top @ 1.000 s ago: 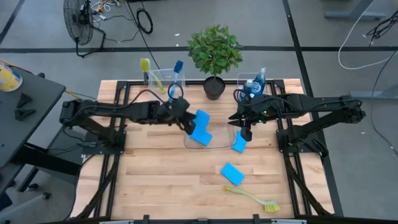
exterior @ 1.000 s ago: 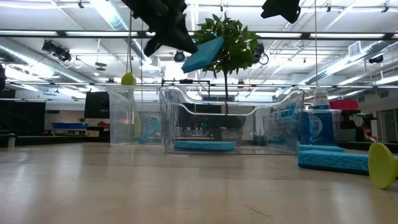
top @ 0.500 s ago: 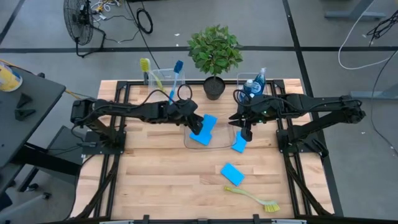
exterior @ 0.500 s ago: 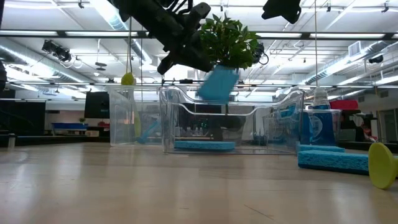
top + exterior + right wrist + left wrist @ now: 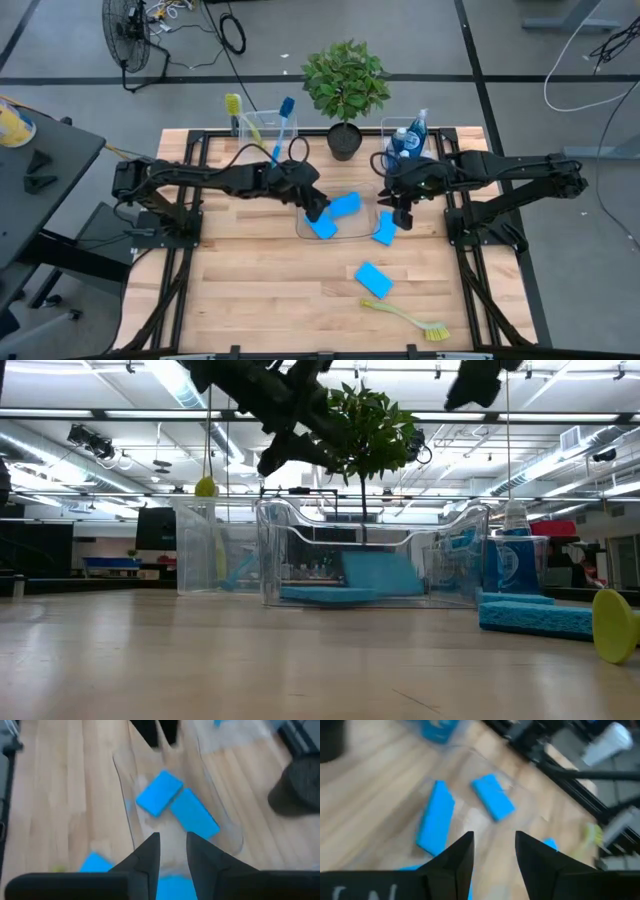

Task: Pick & Place Kitchen Sink Supplies
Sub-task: Put the green dishwashing brush into the white bin

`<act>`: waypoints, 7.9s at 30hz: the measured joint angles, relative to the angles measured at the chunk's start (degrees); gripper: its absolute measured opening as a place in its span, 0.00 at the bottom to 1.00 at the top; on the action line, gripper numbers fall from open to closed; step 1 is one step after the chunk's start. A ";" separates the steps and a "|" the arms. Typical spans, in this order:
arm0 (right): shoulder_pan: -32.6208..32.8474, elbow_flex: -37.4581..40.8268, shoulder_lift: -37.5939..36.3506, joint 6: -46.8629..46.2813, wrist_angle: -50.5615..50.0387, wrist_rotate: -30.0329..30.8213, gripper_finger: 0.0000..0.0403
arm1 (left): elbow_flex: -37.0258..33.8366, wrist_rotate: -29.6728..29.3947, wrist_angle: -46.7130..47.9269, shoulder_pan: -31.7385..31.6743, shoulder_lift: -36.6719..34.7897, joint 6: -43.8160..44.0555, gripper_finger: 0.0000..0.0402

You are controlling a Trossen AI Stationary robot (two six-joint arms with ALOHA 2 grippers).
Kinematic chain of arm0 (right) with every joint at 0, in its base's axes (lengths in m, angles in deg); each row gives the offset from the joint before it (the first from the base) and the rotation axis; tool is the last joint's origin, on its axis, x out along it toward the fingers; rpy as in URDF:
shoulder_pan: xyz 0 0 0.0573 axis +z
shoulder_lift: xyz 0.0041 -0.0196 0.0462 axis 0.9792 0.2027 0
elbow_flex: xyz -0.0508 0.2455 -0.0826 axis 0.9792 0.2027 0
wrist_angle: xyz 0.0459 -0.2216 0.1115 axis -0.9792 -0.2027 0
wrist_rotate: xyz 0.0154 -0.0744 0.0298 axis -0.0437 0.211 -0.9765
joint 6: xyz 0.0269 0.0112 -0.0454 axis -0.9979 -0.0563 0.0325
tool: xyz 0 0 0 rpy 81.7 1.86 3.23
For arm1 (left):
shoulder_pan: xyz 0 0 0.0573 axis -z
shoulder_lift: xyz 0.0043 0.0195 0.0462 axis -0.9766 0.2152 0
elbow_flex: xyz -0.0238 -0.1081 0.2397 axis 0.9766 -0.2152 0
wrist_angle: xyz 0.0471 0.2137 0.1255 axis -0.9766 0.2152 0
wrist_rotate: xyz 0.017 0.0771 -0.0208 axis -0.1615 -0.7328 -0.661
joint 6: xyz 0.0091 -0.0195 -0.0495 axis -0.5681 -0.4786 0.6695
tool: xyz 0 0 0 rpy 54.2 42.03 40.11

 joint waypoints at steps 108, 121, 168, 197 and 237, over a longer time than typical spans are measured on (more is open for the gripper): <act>52.38 10.40 23.68 -64.26 29.39 -4.63 0.12 | 9.69 1.84 6.80 24.99 0.00 -2.27 0.27; 50.12 10.44 23.65 -60.30 18.65 -4.35 0.11 | 9.69 1.82 6.84 24.99 0.00 -2.29 0.27; 45.76 12.09 30.53 -39.77 25.05 -1.31 0.51 | 9.69 -8.06 8.09 24.86 0.00 -2.29 0.27; 45.38 12.09 35.74 -40.71 25.63 -2.55 0.51 | 9.71 -8.32 11.18 24.86 0.00 -2.34 0.27; 38.22 12.07 20.92 -45.03 22.84 6.12 0.06 | 9.71 -8.28 3.90 21.97 -5.29 -2.98 0.27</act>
